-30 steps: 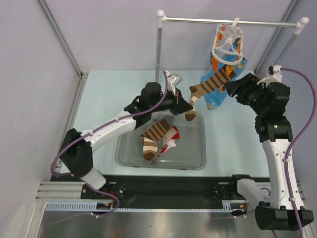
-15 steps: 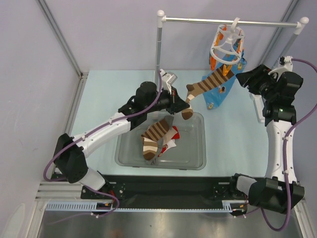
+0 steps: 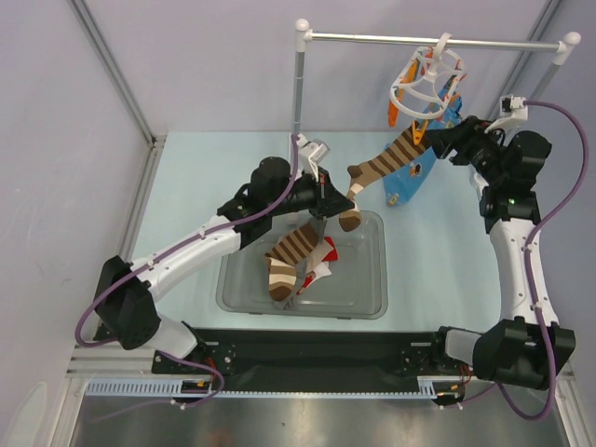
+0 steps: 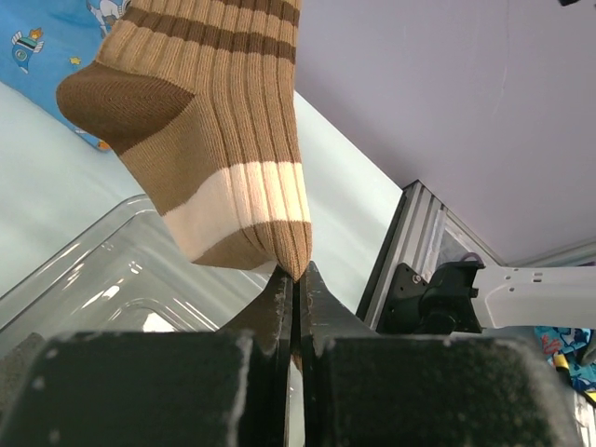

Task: Remove the socks clipped to the hanger

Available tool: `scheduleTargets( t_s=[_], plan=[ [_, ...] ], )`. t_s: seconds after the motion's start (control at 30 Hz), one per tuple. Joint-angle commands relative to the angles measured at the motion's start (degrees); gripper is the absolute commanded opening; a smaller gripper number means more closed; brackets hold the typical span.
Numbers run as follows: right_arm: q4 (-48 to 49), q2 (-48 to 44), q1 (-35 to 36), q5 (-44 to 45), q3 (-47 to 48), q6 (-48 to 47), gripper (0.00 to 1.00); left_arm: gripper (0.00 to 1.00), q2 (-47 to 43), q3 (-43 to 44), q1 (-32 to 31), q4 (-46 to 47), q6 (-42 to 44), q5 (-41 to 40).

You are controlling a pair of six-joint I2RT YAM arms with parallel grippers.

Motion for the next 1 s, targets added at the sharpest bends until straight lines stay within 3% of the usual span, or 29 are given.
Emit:
scheduleTargets(
  t_s=[0.0, 0.3, 0.67, 0.97],
  plan=[
    [9.07, 1.16, 0.87, -1.55, -1.31, 0.43, 0.67, 0.00, -2.55, -0.30, -0.22, 2.34, -1.06, 1.92],
    [15.58, 3.97, 0.96, -1.37, -3.25, 0.43, 0.54, 0.00, -3.26, -3.99, -1.36, 5.15, -2.11, 2.45],
    [22.44, 5.65, 1.40, -7.26, -4.04, 3.77, 0.63, 0.00, -1.59, -3.64, -3.12, 5.77, -2.55, 2.19],
    [23.24, 7.67, 1.76, -7.09, -2.38, 5.36, 0.56, 0.00, -0.88, -3.38, -3.82, 5.68, -2.46, 1.75]
  ],
)
